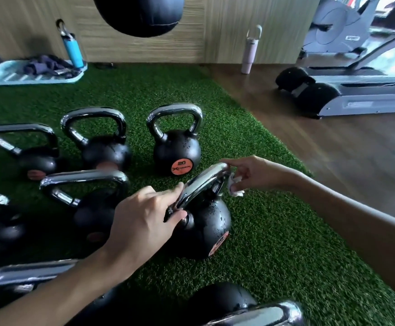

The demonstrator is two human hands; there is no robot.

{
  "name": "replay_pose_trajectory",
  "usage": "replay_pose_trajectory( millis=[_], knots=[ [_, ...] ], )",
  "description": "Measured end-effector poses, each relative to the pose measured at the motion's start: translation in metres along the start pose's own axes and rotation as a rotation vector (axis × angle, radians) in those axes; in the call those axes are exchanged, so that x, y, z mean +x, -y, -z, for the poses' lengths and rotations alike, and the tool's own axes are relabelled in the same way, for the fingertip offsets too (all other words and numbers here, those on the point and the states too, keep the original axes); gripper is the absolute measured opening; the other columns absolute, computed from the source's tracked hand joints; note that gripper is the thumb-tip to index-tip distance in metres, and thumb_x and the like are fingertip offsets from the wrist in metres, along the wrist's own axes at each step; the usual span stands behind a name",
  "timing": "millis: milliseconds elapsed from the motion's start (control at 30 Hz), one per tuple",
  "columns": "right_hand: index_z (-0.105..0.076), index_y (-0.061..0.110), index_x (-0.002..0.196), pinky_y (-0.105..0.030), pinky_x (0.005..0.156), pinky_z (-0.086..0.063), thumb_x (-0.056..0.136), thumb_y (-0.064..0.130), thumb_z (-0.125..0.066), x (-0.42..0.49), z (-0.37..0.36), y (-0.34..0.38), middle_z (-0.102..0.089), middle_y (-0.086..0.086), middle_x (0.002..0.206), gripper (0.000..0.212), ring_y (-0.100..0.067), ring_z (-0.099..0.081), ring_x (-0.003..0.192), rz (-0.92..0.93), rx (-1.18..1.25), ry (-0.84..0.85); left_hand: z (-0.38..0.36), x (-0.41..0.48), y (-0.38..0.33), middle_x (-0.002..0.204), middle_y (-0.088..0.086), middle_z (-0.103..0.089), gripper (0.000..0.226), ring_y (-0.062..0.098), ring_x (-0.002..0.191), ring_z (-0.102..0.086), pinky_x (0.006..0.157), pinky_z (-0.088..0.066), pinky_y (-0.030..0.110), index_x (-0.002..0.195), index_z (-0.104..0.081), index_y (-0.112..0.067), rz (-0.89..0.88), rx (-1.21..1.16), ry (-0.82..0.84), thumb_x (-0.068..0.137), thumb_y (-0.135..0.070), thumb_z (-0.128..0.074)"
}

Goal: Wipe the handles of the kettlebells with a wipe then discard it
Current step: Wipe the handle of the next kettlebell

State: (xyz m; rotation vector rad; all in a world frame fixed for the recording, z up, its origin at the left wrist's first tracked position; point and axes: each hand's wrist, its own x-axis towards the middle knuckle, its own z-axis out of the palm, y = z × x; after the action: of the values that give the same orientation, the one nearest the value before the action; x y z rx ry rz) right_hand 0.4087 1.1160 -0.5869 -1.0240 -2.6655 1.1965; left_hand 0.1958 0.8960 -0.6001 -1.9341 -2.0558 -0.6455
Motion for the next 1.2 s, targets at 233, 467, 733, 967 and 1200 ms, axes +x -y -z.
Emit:
replay_pose_trajectory(
  millis=[233,467,733,967,1200],
  knots=[
    [-0.043,0.024,0.15,-0.037,0.078,-0.057,0.08,0.007,-0.081,0.004,-0.002,-0.012,-0.077,0.004,0.081,0.081,-0.003,-0.068,0.068,-0.017,0.159,0.019,-0.001,0.009,0.009,0.072,-0.004,-0.064,0.061,0.018,0.062,-0.065,0.049,-0.043,0.023,0.121,-0.073,-0.034,-0.022,0.082,0.041,0.065,-0.047,-0.09],
    [-0.046,0.024,0.147,-0.055,0.095,-0.053,0.075,0.008,-0.085,-0.033,-0.012,-0.018,-0.074,-0.018,0.095,0.083,-0.031,-0.069,0.082,-0.087,0.243,0.006,-0.001,0.05,0.044,0.07,0.002,-0.063,0.061,0.023,0.059,-0.064,0.05,-0.052,0.03,0.124,-0.068,-0.044,-0.136,0.153,0.078,0.067,-0.044,-0.09],
    [-0.062,0.034,0.128,-0.032,0.075,-0.049,0.077,0.007,-0.084,-0.085,-0.063,0.008,-0.077,-0.002,0.082,0.061,-0.017,-0.065,0.072,0.009,0.508,0.076,-0.026,0.125,0.046,0.06,0.008,-0.065,0.043,0.026,0.048,-0.058,0.055,-0.054,0.035,0.109,-0.078,-0.032,-0.398,0.187,0.036,0.075,-0.006,-0.087],
    [-0.061,0.031,0.136,-0.024,0.057,-0.032,0.079,0.014,-0.084,-0.076,-0.058,0.0,-0.06,-0.004,0.069,0.064,-0.021,-0.042,0.061,0.033,0.449,0.139,-0.017,0.143,0.015,0.092,-0.003,-0.078,0.045,0.022,0.072,-0.066,0.064,-0.052,0.027,0.117,-0.071,-0.047,-0.086,0.127,0.244,0.09,-0.011,-0.069],
    [-0.073,0.018,0.114,-0.014,0.054,-0.049,0.081,0.016,-0.081,-0.052,-0.039,-0.018,-0.078,0.0,0.093,0.034,-0.005,-0.068,0.063,-0.094,0.478,-0.394,-0.002,0.116,-0.002,0.13,-0.018,-0.067,0.071,0.015,0.115,-0.064,0.101,-0.05,0.035,0.117,-0.069,-0.051,0.391,-0.182,0.421,0.056,-0.087,-0.069]
  ],
)
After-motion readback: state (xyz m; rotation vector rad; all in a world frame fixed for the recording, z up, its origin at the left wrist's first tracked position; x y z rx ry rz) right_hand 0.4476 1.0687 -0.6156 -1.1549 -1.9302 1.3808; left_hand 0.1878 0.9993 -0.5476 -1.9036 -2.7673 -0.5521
